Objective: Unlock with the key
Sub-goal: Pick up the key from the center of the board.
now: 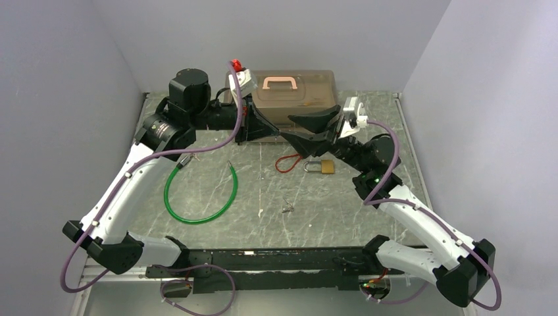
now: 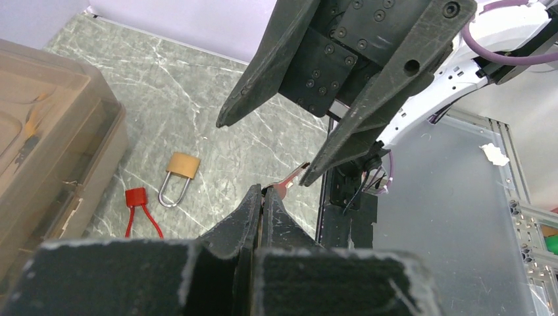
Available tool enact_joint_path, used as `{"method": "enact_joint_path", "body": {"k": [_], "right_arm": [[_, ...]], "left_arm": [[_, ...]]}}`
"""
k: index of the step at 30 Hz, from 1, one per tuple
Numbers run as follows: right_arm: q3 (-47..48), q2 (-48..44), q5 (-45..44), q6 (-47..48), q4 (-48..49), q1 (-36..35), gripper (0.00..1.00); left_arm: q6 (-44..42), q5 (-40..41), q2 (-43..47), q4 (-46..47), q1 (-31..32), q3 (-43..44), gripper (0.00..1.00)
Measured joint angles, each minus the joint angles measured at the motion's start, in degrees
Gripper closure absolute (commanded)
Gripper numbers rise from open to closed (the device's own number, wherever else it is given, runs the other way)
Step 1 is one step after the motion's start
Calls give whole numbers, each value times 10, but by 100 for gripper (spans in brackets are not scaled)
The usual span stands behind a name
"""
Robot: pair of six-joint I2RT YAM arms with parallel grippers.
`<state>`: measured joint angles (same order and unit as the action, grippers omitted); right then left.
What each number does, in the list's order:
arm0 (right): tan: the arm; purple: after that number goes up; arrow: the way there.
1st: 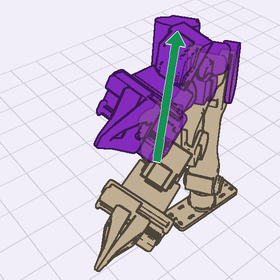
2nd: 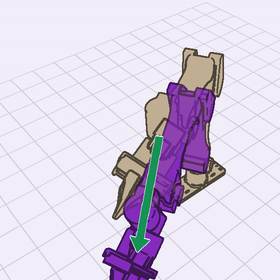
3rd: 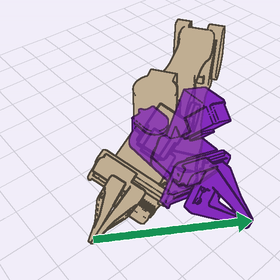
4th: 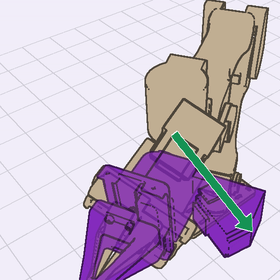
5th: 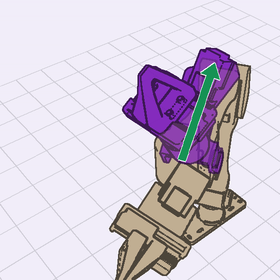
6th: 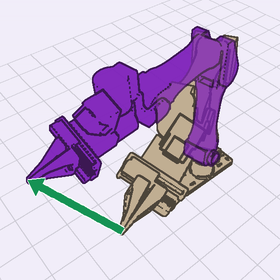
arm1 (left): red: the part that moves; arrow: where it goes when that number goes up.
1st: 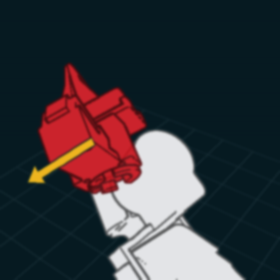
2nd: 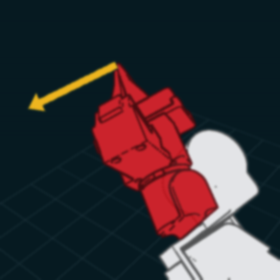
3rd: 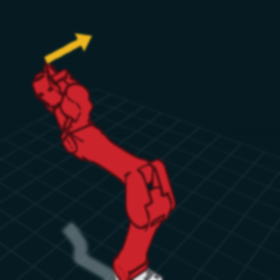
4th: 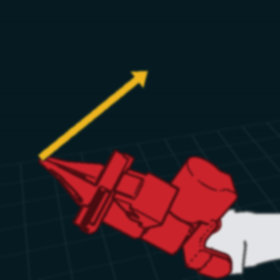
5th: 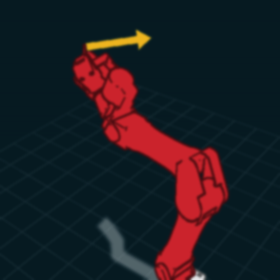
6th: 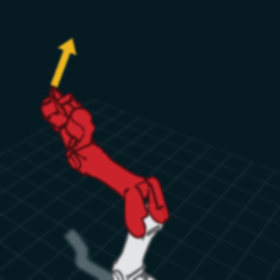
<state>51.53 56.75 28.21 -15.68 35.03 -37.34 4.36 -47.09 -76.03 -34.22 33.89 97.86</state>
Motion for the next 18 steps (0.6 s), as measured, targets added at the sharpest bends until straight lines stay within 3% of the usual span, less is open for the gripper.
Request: {"method": "enact_joint_path", "body": {"k": [18], "right_arm": [[19, 14, 19, -26, -32, -2, 53]], "left_arm": [[0, 10, 0, 4, -12, -1, 100]]}}
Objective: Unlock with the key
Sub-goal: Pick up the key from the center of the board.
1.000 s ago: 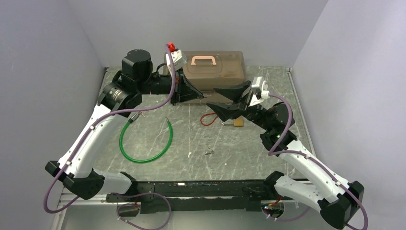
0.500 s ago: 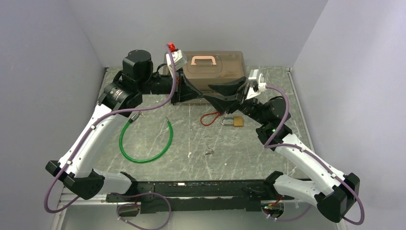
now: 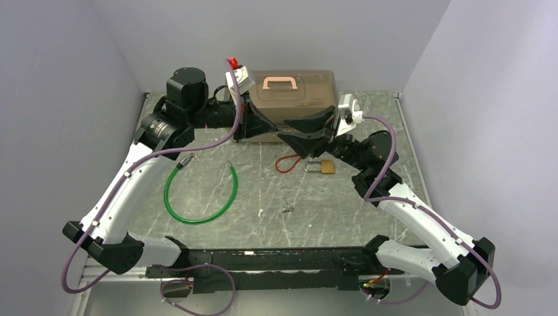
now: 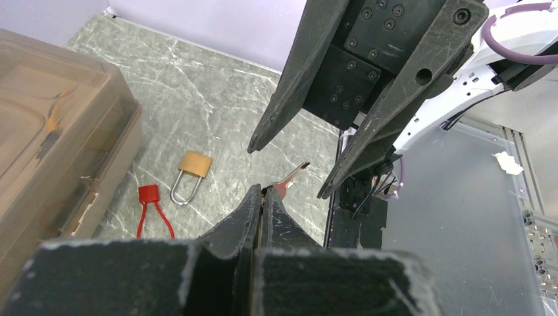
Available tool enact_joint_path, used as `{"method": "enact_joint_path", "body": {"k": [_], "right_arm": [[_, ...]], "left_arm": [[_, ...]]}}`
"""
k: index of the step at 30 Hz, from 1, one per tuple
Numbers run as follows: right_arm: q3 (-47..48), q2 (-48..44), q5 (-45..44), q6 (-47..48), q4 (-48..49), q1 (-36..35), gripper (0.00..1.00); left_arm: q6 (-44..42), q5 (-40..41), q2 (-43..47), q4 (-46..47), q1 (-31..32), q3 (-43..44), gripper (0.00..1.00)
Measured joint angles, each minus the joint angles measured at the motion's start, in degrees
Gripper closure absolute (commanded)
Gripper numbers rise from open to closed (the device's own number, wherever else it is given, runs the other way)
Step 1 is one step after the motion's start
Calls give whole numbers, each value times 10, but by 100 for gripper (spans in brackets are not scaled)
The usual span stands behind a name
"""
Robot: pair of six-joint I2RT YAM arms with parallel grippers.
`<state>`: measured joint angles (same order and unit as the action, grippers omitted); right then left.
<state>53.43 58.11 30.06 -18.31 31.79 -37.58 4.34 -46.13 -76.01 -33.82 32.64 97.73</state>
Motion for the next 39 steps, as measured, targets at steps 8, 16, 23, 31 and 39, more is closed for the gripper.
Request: {"method": "enact_joint_path", "body": {"k": [8, 16, 23, 31, 39], "right_arm": [[2, 1, 3, -5, -11, -1, 90], [3, 7, -7, -17, -4, -2, 100], [3, 7, -14, -16, -5, -3, 100], [30, 3, 7, 13, -77, -4, 100], [92, -3, 66, 74, -199, -4, 100]], "left_arm": [[0, 3, 0, 1, -1, 0, 100], [0, 3, 1, 1, -5, 0, 100], [-1, 1, 2, 4, -5, -3, 95], [-9, -58, 20, 16, -7, -45, 56], [-64, -148, 35, -12, -7, -76, 54]]}}
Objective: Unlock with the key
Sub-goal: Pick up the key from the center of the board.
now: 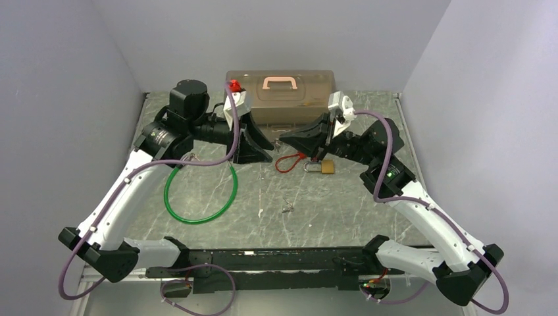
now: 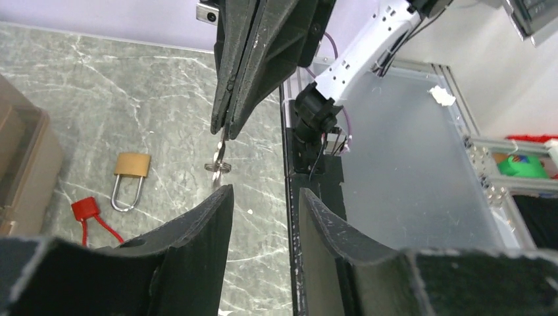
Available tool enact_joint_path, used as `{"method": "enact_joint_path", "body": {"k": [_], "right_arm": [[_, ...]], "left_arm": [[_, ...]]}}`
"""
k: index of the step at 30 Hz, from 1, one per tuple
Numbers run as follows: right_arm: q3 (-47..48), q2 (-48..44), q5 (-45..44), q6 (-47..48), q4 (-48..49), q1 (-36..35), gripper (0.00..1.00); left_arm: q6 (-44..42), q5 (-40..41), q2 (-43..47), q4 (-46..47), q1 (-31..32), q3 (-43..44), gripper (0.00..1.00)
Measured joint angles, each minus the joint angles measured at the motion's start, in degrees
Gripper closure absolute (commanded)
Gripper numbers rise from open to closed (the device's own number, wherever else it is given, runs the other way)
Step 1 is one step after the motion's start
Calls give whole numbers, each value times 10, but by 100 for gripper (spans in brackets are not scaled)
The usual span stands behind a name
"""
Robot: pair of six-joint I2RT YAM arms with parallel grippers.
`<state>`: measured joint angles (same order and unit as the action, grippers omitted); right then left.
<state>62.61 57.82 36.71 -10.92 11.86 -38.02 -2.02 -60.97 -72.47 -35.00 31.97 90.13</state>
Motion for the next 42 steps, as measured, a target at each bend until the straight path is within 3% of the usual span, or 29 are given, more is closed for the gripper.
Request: {"method": "enact_joint_path", "body": {"k": [8, 14, 29, 42], "right_arm": [[80, 12, 64, 69, -157, 0, 100], [113, 29, 97, 99, -225, 0, 100], [135, 54, 125, 111, -256, -4, 100], [136, 52, 129, 124, -266, -5, 100]], "left_arm": [[-120, -8, 1, -98, 1, 36, 61], [-165, 4, 2, -120, 1, 64, 61], [-187, 12, -25, -135, 49, 73, 73], [-211, 36, -11, -160, 44, 76, 69]]}}
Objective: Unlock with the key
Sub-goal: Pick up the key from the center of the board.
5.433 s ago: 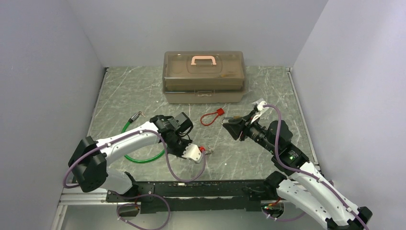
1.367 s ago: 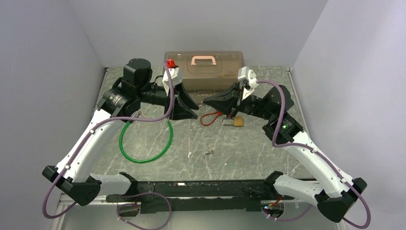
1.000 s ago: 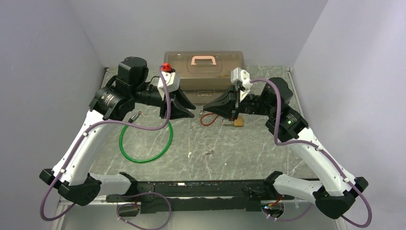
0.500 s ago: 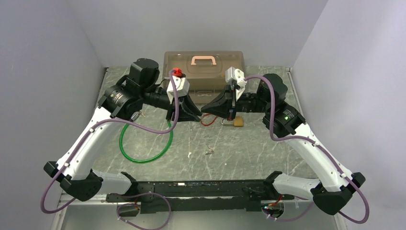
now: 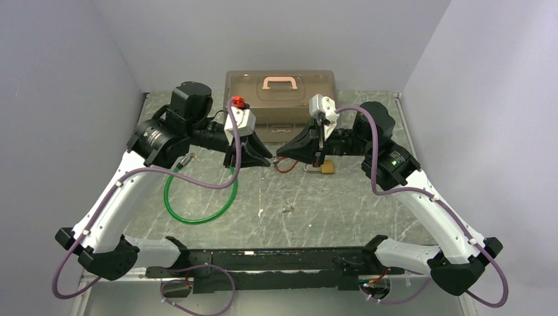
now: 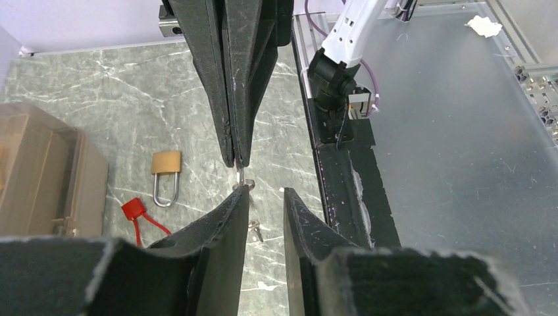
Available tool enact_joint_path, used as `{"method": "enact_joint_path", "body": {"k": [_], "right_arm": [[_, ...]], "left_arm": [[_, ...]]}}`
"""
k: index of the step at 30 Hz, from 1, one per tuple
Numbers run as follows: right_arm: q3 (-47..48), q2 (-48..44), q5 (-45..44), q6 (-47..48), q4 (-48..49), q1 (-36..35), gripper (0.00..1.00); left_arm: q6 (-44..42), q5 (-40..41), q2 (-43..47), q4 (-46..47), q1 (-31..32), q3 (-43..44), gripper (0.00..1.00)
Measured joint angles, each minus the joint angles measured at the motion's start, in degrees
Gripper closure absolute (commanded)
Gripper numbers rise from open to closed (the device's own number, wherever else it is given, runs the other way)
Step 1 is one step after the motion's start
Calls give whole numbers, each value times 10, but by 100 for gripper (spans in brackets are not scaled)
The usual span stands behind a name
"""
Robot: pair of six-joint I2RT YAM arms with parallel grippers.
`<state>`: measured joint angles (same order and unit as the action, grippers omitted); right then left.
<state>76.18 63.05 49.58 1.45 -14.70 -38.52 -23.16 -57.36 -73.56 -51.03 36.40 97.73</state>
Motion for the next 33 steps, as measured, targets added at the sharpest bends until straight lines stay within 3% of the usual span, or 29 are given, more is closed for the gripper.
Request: {"method": "enact_joint_path", "body": {"k": [12, 21, 27, 31, 33], "right_arm": [[0, 0, 3, 0, -3, -11, 100], [7, 5, 1, 0, -2, -23, 100], [7, 5, -1, 1, -2, -23, 100], [7, 5, -2, 1, -2, -23, 100], [7, 5, -2, 1, -2, -23, 100]], "left_arm": [[4, 0, 12, 9, -15, 0, 66], [18, -13, -5, 27, -14, -4, 73], [19, -20, -5, 26, -12, -16, 84], [20, -27, -5, 27, -11, -16, 100], [20, -30, -5, 27, -11, -16, 100]]}}
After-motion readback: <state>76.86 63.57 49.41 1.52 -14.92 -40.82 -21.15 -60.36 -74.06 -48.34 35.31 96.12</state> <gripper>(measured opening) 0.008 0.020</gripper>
